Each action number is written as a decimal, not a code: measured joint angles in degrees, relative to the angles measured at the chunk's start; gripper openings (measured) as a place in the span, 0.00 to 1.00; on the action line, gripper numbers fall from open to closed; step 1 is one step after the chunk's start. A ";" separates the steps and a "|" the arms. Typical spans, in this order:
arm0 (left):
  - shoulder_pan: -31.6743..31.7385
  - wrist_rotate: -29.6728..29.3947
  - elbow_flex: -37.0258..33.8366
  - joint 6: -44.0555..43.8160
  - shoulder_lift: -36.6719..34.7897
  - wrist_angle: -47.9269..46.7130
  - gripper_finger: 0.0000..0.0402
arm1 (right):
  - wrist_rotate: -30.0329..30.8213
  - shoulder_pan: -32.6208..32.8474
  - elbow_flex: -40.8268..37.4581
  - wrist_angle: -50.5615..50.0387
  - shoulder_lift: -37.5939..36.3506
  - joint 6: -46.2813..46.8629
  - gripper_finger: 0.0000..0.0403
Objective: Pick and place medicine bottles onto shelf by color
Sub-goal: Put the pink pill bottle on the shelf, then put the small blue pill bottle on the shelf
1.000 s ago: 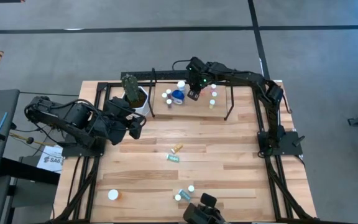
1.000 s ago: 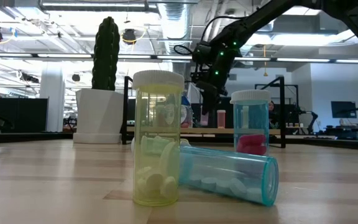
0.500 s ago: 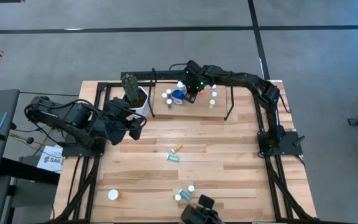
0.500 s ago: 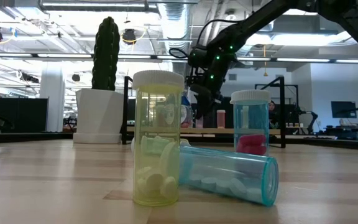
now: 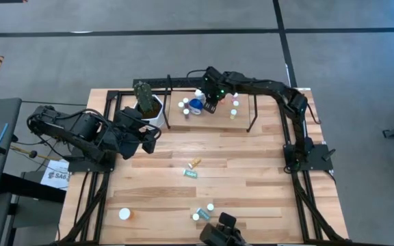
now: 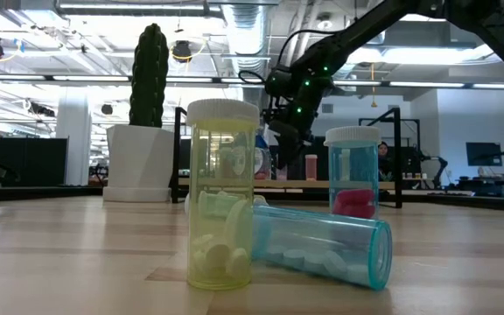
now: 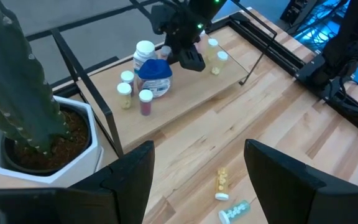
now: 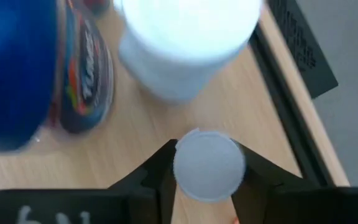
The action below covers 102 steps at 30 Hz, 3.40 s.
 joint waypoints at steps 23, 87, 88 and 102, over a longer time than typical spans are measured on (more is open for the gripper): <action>0.00 0.81 0.00 -1.13 0.00 0.01 0.59 | 0.04 2.01 22.80 -31.06 -0.06 -0.92 0.54; -14.80 8.79 -1.99 -13.66 2.97 0.14 0.59 | -4.90 66.12 -20.81 18.42 -14.27 29.88 0.67; -14.80 8.79 -1.99 -13.84 2.97 0.22 0.59 | -4.17 66.09 -20.81 18.34 -14.36 29.35 0.67; -14.80 7.46 -1.99 -15.10 2.97 0.24 0.59 | 0.15 63.95 -20.81 18.94 -14.64 20.18 0.67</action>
